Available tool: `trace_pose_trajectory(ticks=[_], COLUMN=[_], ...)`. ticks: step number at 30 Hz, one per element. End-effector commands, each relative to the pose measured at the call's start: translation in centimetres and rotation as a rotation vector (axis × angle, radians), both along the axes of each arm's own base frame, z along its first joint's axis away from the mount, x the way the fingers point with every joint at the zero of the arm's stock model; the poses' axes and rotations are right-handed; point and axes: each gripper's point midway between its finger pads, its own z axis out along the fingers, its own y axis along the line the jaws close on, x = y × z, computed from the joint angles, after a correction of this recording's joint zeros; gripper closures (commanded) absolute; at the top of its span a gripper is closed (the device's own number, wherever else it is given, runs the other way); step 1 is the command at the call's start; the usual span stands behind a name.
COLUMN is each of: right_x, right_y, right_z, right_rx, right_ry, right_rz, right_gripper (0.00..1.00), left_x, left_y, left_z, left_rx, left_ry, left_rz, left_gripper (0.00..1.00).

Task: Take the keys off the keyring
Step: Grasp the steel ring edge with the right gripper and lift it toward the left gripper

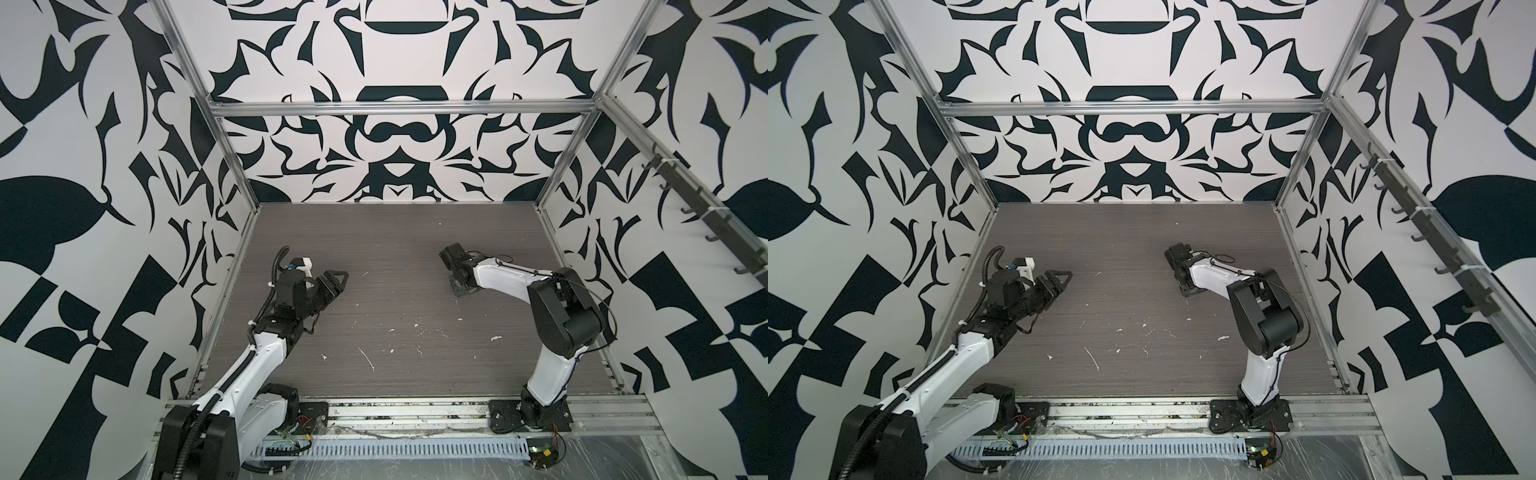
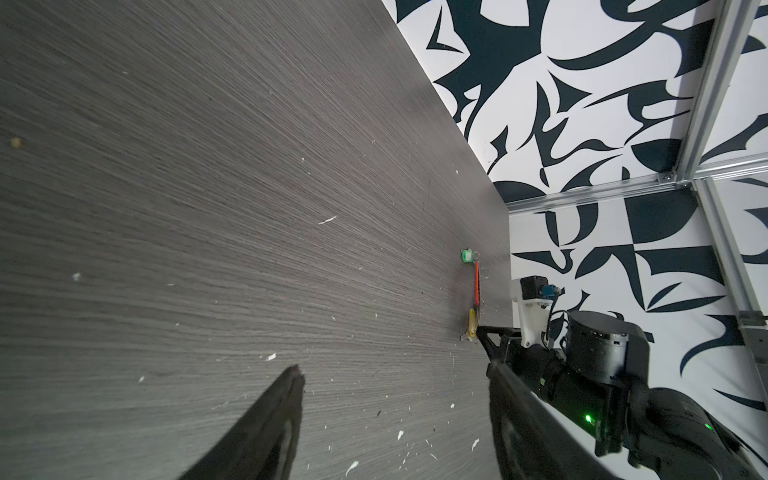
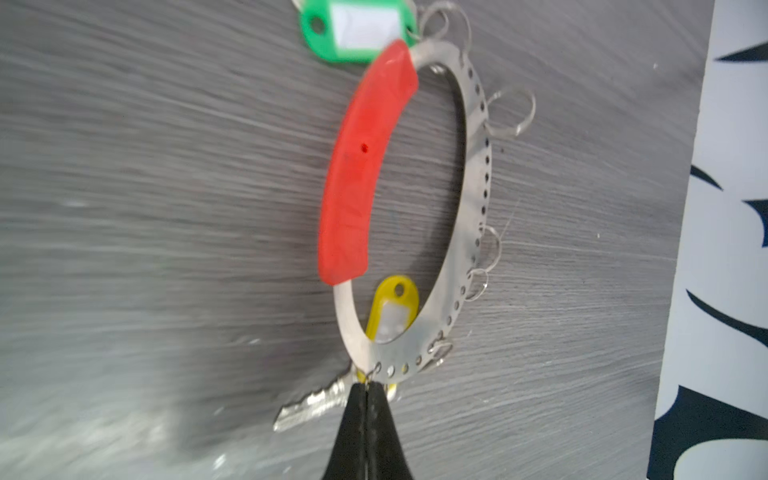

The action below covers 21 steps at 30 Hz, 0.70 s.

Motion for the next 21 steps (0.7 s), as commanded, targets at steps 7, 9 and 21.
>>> trace_pose_trajectory(ticks=[7, 9, 21], right_x=[-0.7, -1.3, -4.7], right_y=[8.4, 10.3, 17.2], right_z=[7.3, 8.5, 13.6], right_rx=[0.363, 0.467, 0.848], right_ry=[-0.139, -0.138, -0.091], right_rz=[0.184, 0.236, 0.508], right_gripper=[1.00, 1.00, 1.00], left_x=[-0.7, -0.9, -3.2], left_y=[-0.5, -0.7, -3.0], left_z=[2.5, 3.1, 7.6], left_rx=[-0.016, -0.024, -0.093], left_ry=[-0.076, -0.092, -0.237], left_rz=[-0.041, -0.056, -0.225], left_gripper=[0.25, 0.24, 0.20])
